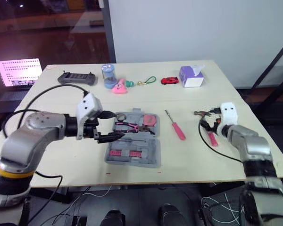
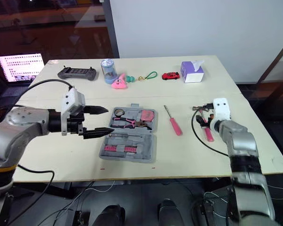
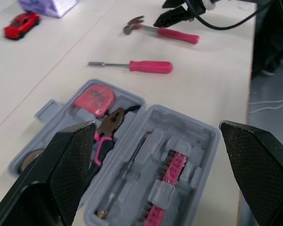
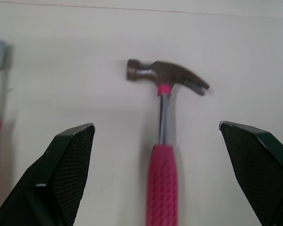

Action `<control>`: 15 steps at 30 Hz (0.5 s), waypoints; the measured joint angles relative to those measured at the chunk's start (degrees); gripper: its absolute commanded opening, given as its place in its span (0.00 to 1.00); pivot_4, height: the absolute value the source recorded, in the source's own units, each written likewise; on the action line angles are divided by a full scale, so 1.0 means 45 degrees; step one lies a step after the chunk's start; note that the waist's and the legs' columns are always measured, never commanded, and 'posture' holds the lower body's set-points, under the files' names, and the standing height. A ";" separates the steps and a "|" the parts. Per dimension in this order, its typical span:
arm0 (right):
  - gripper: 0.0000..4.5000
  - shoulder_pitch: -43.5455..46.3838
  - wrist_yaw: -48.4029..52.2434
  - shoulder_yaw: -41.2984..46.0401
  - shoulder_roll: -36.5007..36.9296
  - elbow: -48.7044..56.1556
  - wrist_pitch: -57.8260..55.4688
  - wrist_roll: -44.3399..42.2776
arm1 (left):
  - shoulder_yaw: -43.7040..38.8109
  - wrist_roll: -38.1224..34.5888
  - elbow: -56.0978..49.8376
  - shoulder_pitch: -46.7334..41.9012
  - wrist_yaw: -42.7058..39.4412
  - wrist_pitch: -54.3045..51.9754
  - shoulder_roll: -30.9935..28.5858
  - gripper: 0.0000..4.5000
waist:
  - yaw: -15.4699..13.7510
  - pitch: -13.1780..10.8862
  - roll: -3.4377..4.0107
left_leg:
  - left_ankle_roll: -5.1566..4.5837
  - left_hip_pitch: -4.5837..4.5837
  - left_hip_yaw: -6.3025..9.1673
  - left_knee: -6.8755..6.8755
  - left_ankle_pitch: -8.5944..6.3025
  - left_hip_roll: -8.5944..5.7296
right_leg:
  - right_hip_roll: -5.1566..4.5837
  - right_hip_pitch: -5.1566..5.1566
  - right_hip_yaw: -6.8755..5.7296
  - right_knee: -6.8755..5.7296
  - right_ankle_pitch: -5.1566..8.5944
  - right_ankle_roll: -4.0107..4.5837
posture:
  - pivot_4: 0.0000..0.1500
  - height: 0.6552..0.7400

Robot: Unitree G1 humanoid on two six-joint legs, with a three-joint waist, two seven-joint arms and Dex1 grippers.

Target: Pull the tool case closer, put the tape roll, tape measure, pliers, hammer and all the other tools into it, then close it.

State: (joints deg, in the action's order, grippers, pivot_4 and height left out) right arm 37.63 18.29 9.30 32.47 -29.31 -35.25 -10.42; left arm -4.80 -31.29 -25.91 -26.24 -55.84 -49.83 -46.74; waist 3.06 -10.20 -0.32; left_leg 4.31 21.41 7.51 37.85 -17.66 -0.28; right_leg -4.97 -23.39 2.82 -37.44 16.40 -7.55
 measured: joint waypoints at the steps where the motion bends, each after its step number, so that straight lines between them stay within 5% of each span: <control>1: 1.00 0.0658 0.0008 -0.0042 -0.0065 -0.1154 0.0312 0.0115 | -0.0317 -0.0209 -0.0412 0.0278 0.0343 -0.0334 -0.0045 0.98 | 0.0039 0.0000 0.0000 | 0.0002 0.0000 -0.0004 0.0004 0.0001 -0.0001 | -0.0002 0.0001 0.0003 0.0001 0.0000 0.0000 | 1.00 1.00; 12: 1.00 0.3936 0.0286 -0.0277 -0.0439 -0.8056 0.1906 0.0890 | -0.1808 -0.1271 -0.2462 0.1598 0.2271 -0.1707 -0.0479 0.98 | 0.0256 -0.0001 0.0000 | 0.0027 -0.0005 -0.0008 -0.0005 0.0015 0.0000 | -0.0001 -0.0001 0.0007 0.0003 0.0000 0.0000 | 1.00 1.00; 15: 0.79 0.4168 0.0349 -0.0279 -0.0504 -0.8677 0.2084 0.1038 | -0.2013 -0.1478 -0.2710 0.1978 0.2585 -0.1864 -0.0517 1.00 | 0.0251 0.0000 0.0001 | 0.0028 -0.0004 -0.0010 -0.0004 0.0015 -0.0001 | -0.0002 0.0001 0.0009 0.0004 0.0000 0.0000 | 1.00 1.00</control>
State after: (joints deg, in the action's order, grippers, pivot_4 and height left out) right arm 56.38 19.86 8.04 30.20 -68.36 -25.87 -5.75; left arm -13.86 -37.94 -38.10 -17.34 -44.21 -58.22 -49.07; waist 4.19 -10.20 -0.32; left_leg 4.44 21.39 7.47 37.83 -17.59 -0.29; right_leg -4.98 -23.39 2.86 -37.42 16.40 -7.55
